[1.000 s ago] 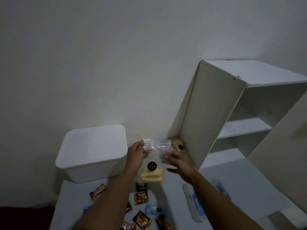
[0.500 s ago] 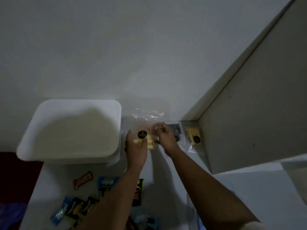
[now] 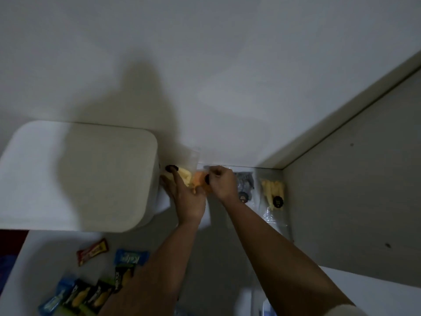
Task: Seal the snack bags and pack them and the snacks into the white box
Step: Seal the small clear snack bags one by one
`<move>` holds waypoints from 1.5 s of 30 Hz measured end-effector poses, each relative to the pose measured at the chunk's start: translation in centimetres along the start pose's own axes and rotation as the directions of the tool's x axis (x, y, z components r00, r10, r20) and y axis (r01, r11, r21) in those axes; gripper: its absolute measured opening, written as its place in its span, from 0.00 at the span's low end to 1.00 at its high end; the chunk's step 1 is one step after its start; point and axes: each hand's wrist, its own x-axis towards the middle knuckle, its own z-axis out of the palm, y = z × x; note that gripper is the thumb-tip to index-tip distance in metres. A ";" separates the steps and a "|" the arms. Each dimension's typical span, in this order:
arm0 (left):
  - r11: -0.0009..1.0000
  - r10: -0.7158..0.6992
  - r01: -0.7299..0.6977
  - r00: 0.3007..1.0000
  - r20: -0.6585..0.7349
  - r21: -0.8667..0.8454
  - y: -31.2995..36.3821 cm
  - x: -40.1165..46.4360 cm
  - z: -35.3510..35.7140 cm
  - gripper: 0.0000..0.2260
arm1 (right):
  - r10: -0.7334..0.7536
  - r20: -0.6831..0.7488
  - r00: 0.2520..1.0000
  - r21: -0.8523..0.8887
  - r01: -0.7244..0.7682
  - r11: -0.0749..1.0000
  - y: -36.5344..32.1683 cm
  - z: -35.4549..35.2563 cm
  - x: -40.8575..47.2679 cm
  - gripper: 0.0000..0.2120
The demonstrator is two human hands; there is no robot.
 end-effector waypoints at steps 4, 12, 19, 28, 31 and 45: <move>0.999 -0.026 0.024 0.998 0.057 0.048 -0.6 -0.3 0.4 0.39 | 0.072 0.040 0.997 -0.255 -0.060 0.965 1.7 -2.2 0.2 0.07; 0.983 -0.122 0.092 0.974 0.191 0.161 -1.4 -0.7 0.8 0.40 | 0.116 -0.023 0.993 -0.521 -0.111 0.846 2.7 -2.7 0.4 0.27; 0.985 -0.167 0.137 0.922 0.349 0.109 -1.8 -0.2 0.8 0.43 | 0.194 -0.103 0.976 -0.352 -0.218 0.910 2.8 -0.4 0.9 0.24; 0.977 -0.208 0.209 0.898 0.387 0.041 -0.2 -1.4 -2.1 0.32 | 0.213 -0.242 0.946 0.077 -0.200 0.977 1.2 -5.5 -0.6 0.08; 0.984 -0.178 0.167 0.897 0.405 0.064 0.2 -2.9 -3.6 0.17 | 0.106 -0.261 0.959 0.117 -0.077 0.990 -0.5 -7.6 -3.4 0.10; 0.921 -0.001 0.262 0.742 0.670 -0.289 4.4 -12.0 -18.2 0.20 | -0.248 -0.074 0.966 0.206 0.258 0.944 -6.2 -5.2 -25.8 0.04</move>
